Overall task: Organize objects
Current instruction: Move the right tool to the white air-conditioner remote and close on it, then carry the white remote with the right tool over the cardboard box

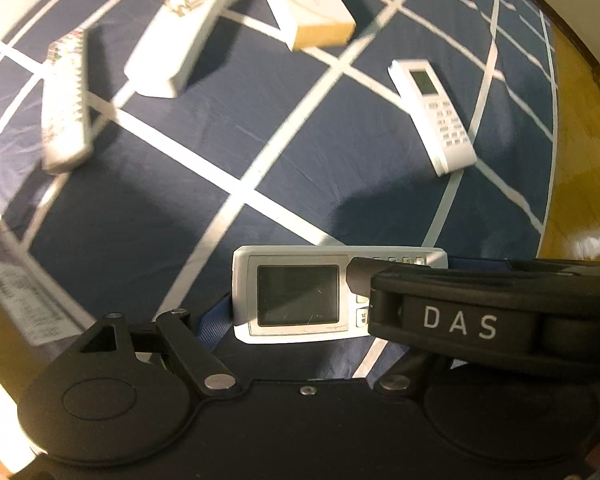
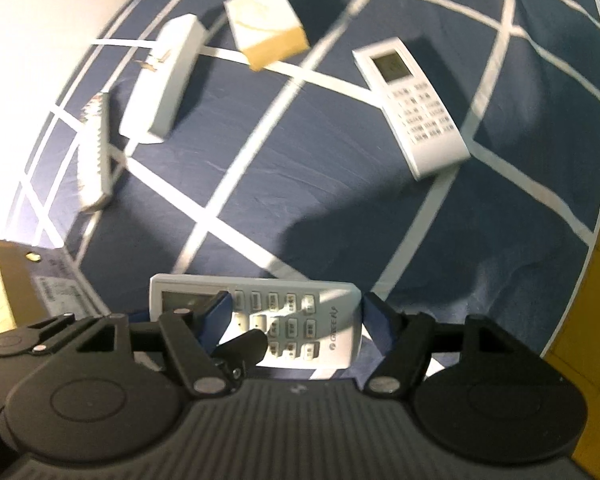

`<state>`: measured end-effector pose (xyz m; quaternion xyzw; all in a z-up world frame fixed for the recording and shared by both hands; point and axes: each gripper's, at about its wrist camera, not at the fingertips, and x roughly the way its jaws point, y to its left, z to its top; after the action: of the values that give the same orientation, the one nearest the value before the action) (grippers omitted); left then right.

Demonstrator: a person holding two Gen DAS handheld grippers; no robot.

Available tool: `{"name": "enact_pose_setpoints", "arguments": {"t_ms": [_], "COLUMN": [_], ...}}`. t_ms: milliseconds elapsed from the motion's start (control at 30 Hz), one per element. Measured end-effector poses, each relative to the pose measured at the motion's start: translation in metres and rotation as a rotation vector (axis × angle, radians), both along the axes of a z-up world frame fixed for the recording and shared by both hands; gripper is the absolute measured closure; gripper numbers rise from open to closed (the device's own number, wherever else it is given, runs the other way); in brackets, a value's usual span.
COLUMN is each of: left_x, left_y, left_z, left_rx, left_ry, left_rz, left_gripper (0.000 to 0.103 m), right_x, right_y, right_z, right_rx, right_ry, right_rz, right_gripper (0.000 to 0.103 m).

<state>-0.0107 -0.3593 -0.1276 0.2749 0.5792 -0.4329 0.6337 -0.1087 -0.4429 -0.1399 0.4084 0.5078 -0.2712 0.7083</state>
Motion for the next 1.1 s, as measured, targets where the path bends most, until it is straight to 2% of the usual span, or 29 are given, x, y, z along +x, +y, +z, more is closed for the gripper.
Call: {"name": "enact_pose_setpoints", "arguments": {"t_ms": [333,533,800,1100], "left_x": [0.003,0.009,0.02,0.027], "left_y": [0.045,0.083,0.143,0.209], "left_z": [0.057,0.079,0.096,0.101], "left_rx": [-0.073,-0.099,-0.121,-0.123], "left_ry": [-0.099,-0.138,-0.174,-0.186], "left_rz": [0.171,0.304,0.499,0.702], "left_gripper": [0.025,0.024,0.024,0.024], "right_x": [0.018,0.034,0.065,0.096], "right_y": [0.029,0.059,0.111,0.173], "right_z": [0.057,0.082,0.103,0.113], "right_rx": [-0.076,-0.108,-0.136,-0.144], "right_ry": [-0.108,-0.153,-0.198,-0.218], "right_rz": [0.159,0.283,0.479,0.678], "right_gripper": [0.033,0.033,0.033,0.033]}}
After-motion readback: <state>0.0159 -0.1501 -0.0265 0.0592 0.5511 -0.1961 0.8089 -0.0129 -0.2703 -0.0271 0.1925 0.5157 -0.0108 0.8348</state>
